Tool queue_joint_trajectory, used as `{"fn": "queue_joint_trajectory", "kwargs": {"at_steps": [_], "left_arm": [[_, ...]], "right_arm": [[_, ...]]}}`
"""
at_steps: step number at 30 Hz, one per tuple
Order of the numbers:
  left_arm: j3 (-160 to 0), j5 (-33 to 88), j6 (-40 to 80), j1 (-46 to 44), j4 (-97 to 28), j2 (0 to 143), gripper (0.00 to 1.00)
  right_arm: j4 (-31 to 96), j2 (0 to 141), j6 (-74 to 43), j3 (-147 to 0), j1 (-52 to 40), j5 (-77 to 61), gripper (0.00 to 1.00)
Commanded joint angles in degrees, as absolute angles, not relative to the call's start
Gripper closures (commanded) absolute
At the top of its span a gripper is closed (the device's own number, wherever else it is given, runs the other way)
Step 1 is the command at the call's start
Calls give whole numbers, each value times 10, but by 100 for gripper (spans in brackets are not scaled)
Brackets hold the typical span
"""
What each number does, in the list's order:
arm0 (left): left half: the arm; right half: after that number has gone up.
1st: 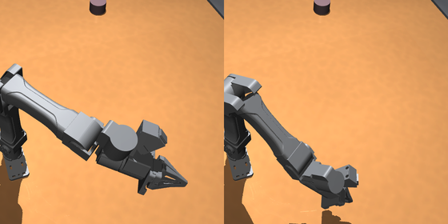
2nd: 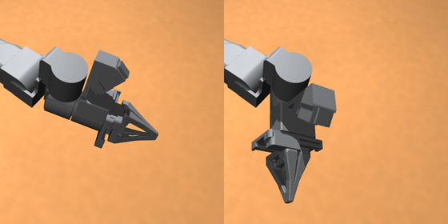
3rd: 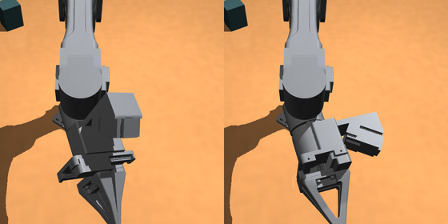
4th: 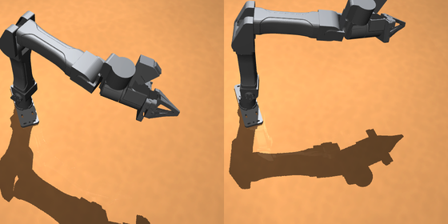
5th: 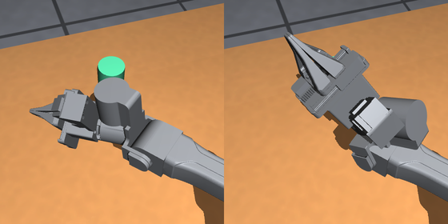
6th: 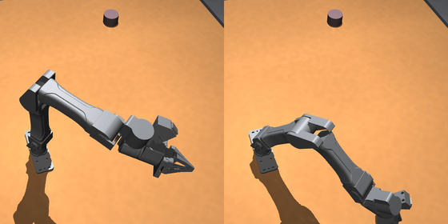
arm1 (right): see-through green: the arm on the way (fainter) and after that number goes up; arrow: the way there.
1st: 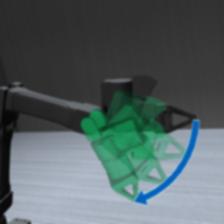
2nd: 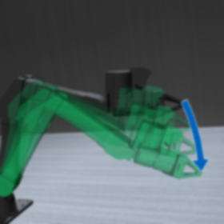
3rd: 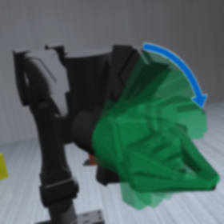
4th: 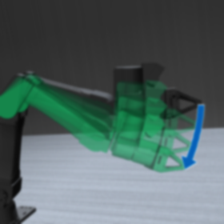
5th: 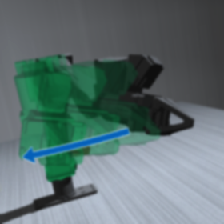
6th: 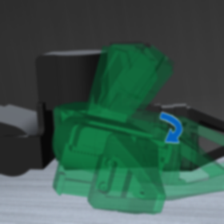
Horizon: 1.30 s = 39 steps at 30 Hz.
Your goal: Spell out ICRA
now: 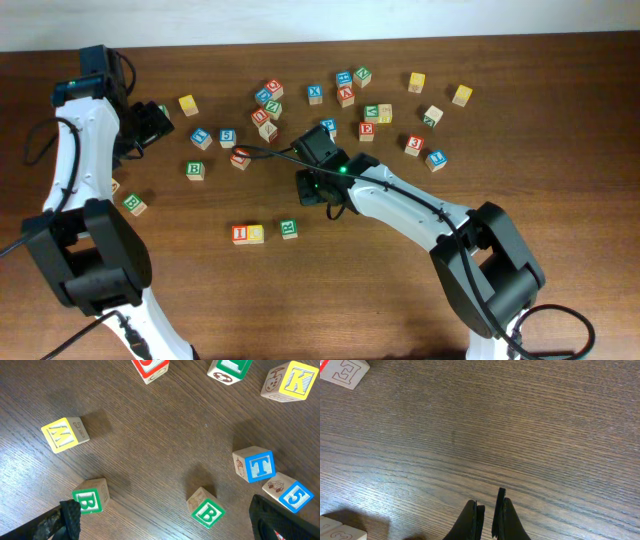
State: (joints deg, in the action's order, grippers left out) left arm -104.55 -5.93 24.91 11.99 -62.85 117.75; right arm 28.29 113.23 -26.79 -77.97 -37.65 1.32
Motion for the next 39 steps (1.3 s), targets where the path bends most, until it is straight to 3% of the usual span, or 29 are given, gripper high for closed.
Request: {"fn": "queue_joint_trajectory", "kwargs": {"at_steps": [1,39], "left_arm": [[-1051,-58,248,123,-629,1182,1],[-1051,-58,248,126,-629,1182,1]], "right_arm": [[289,1138,-266,-777,-379,20,96],[266,1138,-294,-762,-406,-97,96]]}}
